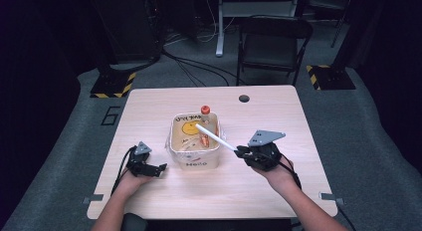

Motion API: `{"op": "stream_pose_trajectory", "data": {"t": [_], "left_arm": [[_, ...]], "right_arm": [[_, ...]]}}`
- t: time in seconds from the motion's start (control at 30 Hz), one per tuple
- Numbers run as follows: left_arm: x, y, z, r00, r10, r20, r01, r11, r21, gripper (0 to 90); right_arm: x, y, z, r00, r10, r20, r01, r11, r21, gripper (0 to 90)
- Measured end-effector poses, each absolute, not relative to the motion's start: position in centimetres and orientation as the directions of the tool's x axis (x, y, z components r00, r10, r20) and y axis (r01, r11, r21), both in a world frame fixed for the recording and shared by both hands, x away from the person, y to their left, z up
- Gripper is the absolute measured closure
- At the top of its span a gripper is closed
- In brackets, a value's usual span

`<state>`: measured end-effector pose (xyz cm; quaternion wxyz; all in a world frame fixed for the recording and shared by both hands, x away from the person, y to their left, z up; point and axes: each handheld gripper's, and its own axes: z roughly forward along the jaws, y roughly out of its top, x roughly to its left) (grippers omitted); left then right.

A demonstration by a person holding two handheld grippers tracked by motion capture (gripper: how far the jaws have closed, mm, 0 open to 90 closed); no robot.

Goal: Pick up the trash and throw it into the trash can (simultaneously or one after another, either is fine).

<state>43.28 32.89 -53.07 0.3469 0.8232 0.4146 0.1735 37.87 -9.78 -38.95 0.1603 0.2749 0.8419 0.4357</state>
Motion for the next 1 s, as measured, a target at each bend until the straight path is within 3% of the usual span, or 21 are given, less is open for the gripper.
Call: {"op": "stream_pose_trajectory", "data": {"t": [1.0], "left_arm": [[43.3,32.9,-53.1,0.597,0.803,-0.001,0.56,-0.416,0.716,0.8]], "right_arm": [[40.0,-5.6,-39.0,-0.777,0.63,-0.007,0.365,0.459,0.81,78.4]]}}
